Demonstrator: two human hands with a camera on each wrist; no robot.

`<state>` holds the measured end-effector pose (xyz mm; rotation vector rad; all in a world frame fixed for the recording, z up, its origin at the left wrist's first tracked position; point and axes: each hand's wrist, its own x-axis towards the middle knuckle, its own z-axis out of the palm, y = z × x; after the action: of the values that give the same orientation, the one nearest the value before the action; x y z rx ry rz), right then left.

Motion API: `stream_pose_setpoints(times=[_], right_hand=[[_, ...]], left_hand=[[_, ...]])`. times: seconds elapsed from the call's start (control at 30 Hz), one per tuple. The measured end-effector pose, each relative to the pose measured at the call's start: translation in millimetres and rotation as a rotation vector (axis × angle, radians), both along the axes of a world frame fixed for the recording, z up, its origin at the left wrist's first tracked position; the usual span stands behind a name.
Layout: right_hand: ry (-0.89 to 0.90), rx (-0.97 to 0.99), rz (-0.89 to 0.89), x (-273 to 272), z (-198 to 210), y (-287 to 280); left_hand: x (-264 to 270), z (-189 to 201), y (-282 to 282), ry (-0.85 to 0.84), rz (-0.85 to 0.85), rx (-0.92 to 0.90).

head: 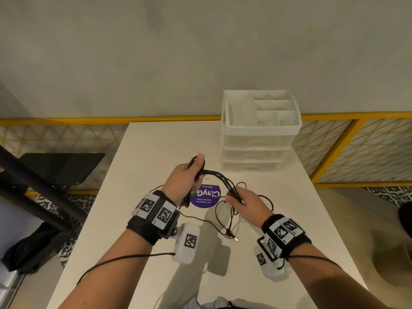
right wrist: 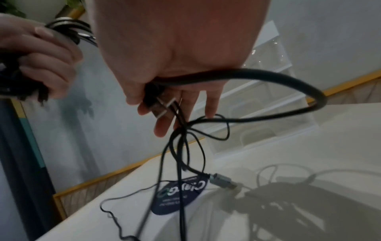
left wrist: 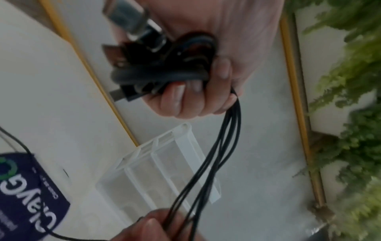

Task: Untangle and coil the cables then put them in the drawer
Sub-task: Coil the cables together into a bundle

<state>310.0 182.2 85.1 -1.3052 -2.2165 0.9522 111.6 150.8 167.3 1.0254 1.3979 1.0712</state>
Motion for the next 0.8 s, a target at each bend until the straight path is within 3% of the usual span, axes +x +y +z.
stream_pose_setpoints(times=[0.17,0.53,0.8], right_hand=[[0.229,-0.054,-0.021,-15,20,-4],[0.470,-0.265,-0.039,-24,34,-9],[0.670,-0.448,-0.046,-34,48,-19]], left_hand=[[4,-6,-1,0.038,-0.015,-0.022],[9,-7,-9,0.054,0.010,-0.006],[24,-29,-15,0.128,0.050,0.032]])
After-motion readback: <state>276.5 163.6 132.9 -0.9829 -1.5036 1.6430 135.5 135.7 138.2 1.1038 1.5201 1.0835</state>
